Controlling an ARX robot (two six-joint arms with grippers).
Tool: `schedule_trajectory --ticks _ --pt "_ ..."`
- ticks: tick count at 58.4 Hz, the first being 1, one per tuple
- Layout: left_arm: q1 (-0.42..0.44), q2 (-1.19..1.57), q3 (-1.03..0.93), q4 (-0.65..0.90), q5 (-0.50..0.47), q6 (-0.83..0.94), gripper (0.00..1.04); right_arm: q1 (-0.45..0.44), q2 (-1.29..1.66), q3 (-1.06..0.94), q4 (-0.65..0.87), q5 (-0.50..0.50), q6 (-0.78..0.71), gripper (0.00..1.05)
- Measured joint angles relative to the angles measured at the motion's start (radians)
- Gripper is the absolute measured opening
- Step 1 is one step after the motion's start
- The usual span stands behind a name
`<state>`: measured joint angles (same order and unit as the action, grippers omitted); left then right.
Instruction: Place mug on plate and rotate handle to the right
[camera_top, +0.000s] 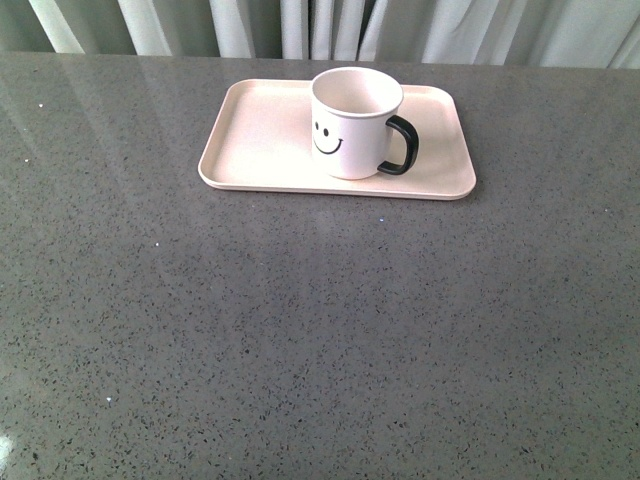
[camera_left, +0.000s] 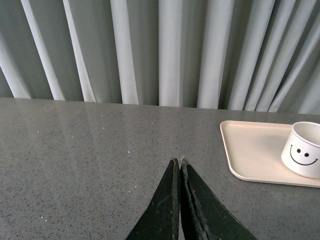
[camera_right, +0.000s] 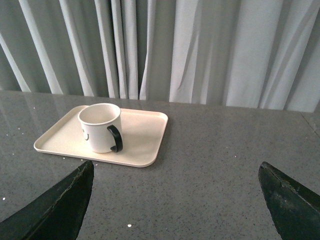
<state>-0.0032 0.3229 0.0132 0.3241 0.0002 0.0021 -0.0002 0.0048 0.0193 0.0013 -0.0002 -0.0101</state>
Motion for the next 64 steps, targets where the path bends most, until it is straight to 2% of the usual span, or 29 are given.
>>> schedule_trajectory --ticks 28,35,49,64 --pt "0.000 -0.143 0.000 -0.145 0.000 0.000 0.01 0.000 0.000 0.000 0.000 0.000 0.000 0.96" --pt "0.000 -0.282 0.000 -0.311 0.000 0.000 0.01 0.000 0.000 0.000 0.000 0.000 0.000 0.96" --pt "0.000 -0.306 0.000 -0.325 0.000 0.000 0.01 0.000 0.000 0.000 0.000 0.000 0.000 0.96" --pt "0.000 -0.307 0.000 -0.324 0.000 0.000 0.45 0.000 0.000 0.000 0.000 0.000 0.000 0.96"
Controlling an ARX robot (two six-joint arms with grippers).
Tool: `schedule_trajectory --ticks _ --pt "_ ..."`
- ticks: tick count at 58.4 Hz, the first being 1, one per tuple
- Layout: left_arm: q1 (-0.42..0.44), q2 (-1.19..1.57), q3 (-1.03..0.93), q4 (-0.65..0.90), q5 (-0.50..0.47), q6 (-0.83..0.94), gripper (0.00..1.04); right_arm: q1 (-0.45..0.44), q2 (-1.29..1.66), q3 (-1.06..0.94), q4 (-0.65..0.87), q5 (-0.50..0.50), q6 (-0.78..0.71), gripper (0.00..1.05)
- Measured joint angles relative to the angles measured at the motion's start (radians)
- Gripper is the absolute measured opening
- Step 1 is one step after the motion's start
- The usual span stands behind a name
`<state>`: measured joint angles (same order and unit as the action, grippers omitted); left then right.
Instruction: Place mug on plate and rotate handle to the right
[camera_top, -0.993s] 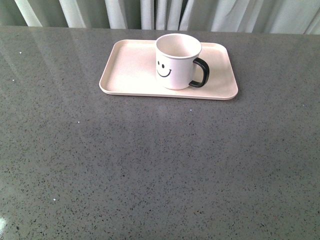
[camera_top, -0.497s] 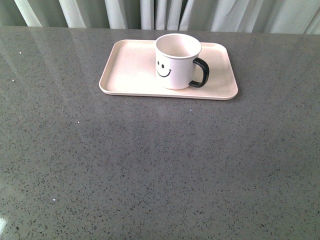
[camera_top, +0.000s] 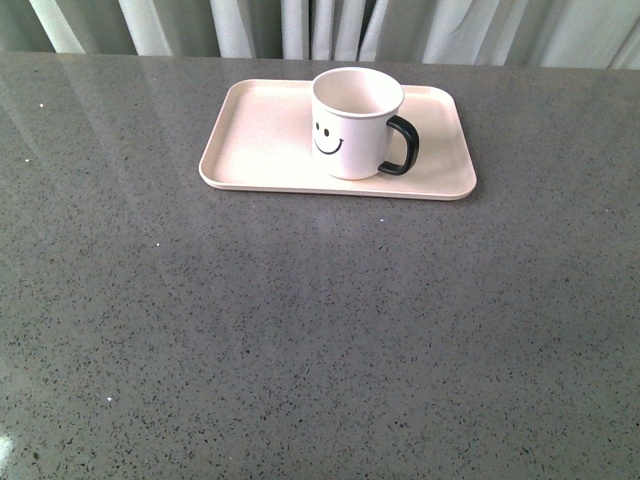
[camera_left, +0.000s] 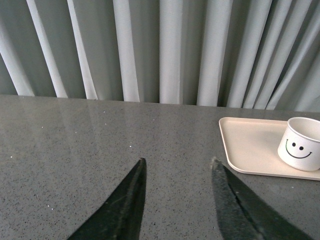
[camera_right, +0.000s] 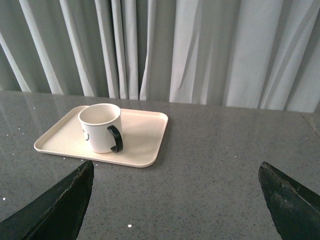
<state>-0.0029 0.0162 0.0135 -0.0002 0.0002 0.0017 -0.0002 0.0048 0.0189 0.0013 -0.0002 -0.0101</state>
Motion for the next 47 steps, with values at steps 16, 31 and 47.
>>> schedule_trajectory --ticks 16,31,47 --pt "0.000 0.000 0.000 0.000 0.000 0.000 0.96 -0.007 0.013 0.006 -0.017 -0.028 -0.009 0.96" --pt "0.000 0.000 0.000 0.000 0.000 0.000 0.96 -0.159 0.983 0.497 0.055 -0.382 -0.226 0.96" --pt "0.000 0.000 0.000 0.000 0.000 0.000 0.96 0.017 1.724 1.007 0.064 -0.180 -0.089 0.96"
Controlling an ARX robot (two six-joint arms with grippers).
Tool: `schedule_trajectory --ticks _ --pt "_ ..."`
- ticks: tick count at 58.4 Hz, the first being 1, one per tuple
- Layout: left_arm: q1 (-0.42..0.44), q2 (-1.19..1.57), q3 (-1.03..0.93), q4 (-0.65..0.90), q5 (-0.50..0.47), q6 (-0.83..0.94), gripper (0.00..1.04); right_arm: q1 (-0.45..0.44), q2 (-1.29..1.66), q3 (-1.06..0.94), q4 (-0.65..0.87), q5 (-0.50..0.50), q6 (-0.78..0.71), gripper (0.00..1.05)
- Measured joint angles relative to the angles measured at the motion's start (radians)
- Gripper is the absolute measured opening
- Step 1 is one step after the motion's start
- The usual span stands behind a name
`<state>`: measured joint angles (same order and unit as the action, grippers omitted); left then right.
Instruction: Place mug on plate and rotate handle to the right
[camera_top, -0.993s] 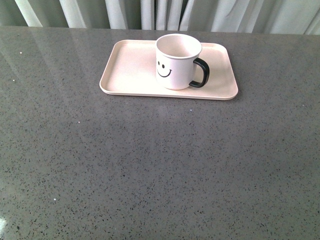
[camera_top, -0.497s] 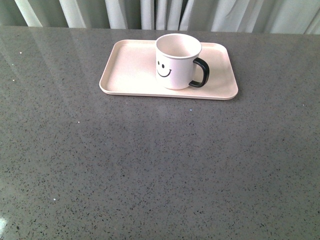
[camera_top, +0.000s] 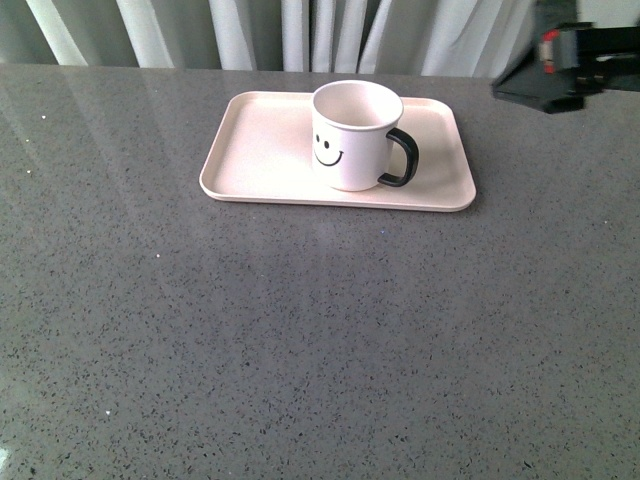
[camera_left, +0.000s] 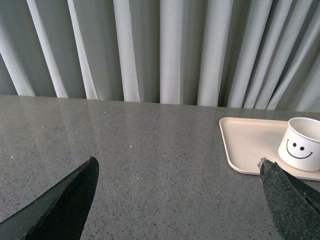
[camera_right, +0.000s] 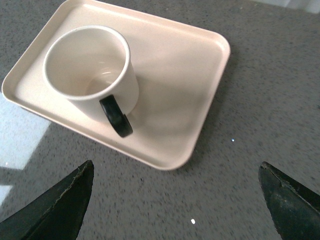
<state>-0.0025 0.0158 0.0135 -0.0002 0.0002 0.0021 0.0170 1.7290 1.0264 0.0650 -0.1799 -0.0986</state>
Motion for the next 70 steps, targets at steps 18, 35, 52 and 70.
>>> schedule_trajectory --ticks 18,35,52,70 --pt "0.000 0.000 0.000 0.000 0.000 0.000 0.96 0.106 0.274 0.328 -0.134 0.061 0.134 0.96" --pt "0.000 0.000 0.000 0.000 0.000 0.000 0.96 0.122 0.402 0.484 -0.222 0.103 0.168 0.96" --pt "0.000 0.000 0.000 0.000 0.000 0.000 0.96 0.138 0.440 0.521 -0.243 0.105 0.188 0.96" --pt "0.000 0.000 0.000 0.000 0.000 0.000 0.96 0.146 0.485 0.568 -0.259 0.107 0.190 0.95"
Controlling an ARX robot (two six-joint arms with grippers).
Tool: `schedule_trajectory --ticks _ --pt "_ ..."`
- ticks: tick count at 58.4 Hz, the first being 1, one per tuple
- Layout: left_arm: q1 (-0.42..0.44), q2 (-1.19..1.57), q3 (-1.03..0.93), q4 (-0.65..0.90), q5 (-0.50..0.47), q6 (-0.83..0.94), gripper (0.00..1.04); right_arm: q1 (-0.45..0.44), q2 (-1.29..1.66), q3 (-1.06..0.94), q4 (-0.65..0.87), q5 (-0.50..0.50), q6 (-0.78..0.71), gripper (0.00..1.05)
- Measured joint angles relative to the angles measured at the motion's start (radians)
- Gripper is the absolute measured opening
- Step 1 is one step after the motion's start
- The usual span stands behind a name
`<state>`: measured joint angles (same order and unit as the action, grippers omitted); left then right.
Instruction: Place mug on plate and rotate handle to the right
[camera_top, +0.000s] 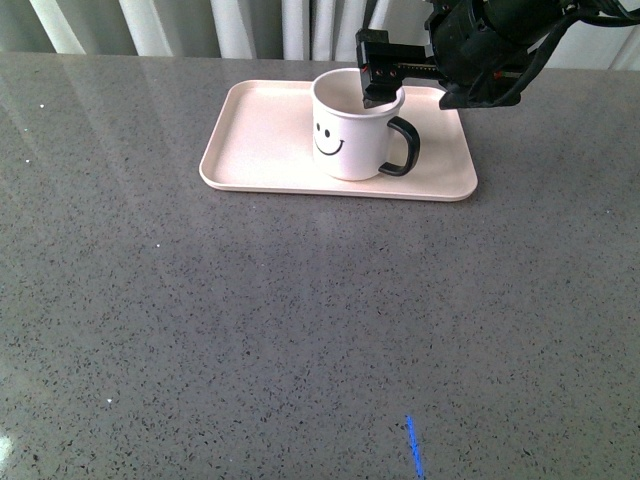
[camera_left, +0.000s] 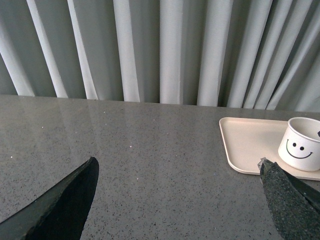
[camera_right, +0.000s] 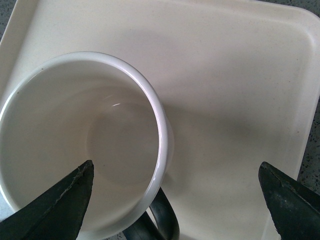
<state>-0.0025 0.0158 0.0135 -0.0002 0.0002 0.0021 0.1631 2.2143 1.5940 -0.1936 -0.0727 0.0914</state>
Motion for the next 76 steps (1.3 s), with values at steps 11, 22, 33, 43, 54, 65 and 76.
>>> schedule_trajectory --ticks 11,22,33,43,54,65,76 --pt "0.000 0.000 0.000 0.000 0.000 0.000 0.96 0.006 0.029 0.027 -0.013 0.001 0.003 0.90" --pt "0.000 0.000 0.000 0.000 0.000 0.000 0.96 0.010 0.056 0.069 -0.036 0.001 0.015 0.62" --pt "0.000 0.000 0.000 0.000 0.000 0.000 0.96 0.015 0.071 0.107 -0.055 0.002 0.022 0.37" --pt "0.000 0.000 0.000 0.000 0.000 0.000 0.96 0.019 0.092 0.150 -0.088 0.002 0.038 0.03" --pt "0.000 0.000 0.000 0.000 0.000 0.000 0.96 0.018 0.089 0.182 -0.117 -0.019 0.014 0.02" --pt "0.000 0.000 0.000 0.000 0.000 0.000 0.96 -0.004 0.087 0.268 -0.213 -0.084 -0.113 0.02" --pt "0.000 0.000 0.000 0.000 0.000 0.000 0.96 -0.054 0.085 0.371 -0.317 -0.145 -0.358 0.02"
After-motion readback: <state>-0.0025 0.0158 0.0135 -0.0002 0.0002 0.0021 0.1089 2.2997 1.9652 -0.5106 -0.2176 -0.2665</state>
